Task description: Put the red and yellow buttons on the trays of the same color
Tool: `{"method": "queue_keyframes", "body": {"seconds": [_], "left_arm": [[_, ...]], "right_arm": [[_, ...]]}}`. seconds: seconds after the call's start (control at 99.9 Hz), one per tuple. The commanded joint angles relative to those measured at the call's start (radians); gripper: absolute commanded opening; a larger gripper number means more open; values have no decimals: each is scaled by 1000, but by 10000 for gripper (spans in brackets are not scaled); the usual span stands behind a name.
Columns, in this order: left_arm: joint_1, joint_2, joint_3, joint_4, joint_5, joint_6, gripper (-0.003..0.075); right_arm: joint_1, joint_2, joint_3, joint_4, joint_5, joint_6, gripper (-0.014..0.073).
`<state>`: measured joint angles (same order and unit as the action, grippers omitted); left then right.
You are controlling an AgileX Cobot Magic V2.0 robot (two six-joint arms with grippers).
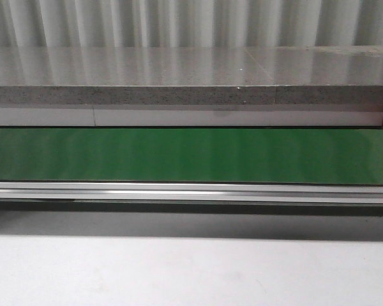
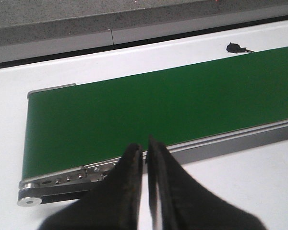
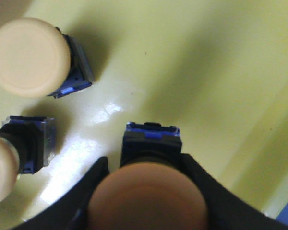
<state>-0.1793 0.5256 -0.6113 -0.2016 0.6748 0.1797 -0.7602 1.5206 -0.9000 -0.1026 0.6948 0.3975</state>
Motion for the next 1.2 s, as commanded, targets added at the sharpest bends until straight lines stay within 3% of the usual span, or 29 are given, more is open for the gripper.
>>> {"method": "queue_keyframes", "body": {"seconds": [0.0, 0.39, 0.46, 0.59, 0.68, 1.021, 1.121, 1.191], "left_arm": [[-8, 3, -28, -18, -69, 1, -6], [-8, 7, -28, -18, -69, 1, -6], [-8, 7, -28, -18, -69, 1, -6], [-8, 7, -28, -18, -69, 1, -6], [-8, 7, -28, -18, -69, 1, -6], [-8, 7, -28, -18, -69, 1, -6], [-8, 7, -28, -18, -69, 1, -6], [-8, 7, -28, -18, -69, 1, -6]], "right_arm": [[-5, -5, -24, -9, -51, 0, 99], [-5, 81, -26, -9, -67, 0, 121], [-5, 81, -26, -9, -67, -1, 222], [-5, 81, -26, -9, -77, -1, 527], [-5, 80, -26, -10, -83, -1, 617], [9, -110, -26, -20, -85, -1, 603], [45, -177, -26, -31, -60, -2, 509], [87, -230, -26, -50, -40, -3, 367]]}}
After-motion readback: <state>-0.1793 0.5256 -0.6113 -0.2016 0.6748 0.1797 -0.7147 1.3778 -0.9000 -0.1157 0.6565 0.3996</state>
